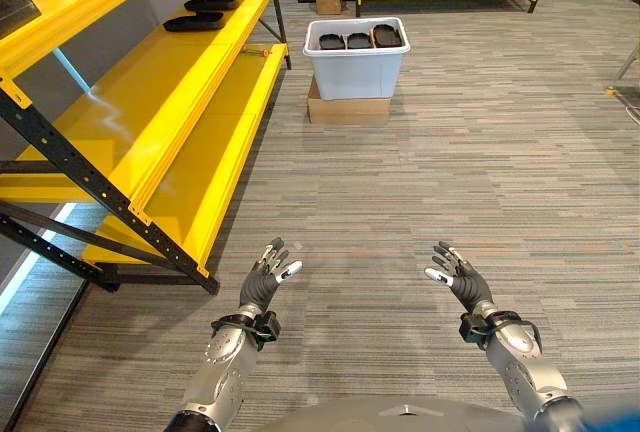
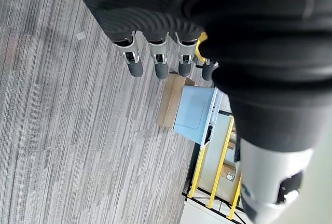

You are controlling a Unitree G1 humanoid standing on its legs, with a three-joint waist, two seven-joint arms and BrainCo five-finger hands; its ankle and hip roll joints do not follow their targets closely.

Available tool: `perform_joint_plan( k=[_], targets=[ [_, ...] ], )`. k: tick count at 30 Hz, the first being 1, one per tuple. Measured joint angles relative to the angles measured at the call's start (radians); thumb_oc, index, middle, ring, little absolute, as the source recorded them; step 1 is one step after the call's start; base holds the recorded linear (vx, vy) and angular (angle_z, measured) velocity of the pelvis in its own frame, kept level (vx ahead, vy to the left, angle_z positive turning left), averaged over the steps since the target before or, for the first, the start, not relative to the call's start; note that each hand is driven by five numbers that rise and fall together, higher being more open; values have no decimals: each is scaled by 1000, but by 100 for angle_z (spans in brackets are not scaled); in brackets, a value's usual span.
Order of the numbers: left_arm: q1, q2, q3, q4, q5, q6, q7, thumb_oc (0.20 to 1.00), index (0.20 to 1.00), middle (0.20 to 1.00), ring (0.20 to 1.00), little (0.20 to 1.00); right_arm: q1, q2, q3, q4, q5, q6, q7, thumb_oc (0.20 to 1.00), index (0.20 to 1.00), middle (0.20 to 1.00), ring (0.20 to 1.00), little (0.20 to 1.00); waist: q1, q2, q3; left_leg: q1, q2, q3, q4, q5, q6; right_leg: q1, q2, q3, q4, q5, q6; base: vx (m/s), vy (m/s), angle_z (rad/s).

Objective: Move parts from the plastic box to the shelf.

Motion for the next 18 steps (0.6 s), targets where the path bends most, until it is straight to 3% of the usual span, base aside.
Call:
perform_joint_plan(
  k=[18],
  targets=[
    [10,-2,1,0,-9,0,1,1000,1000,1000,1000,1000,1,0,1,0,0,0,4,1000,1000,1000,1000,1000,1,3,0,-5,0,-4,0,0,-1,0,0,-1,0,6,-7,0,0,0]
  ],
)
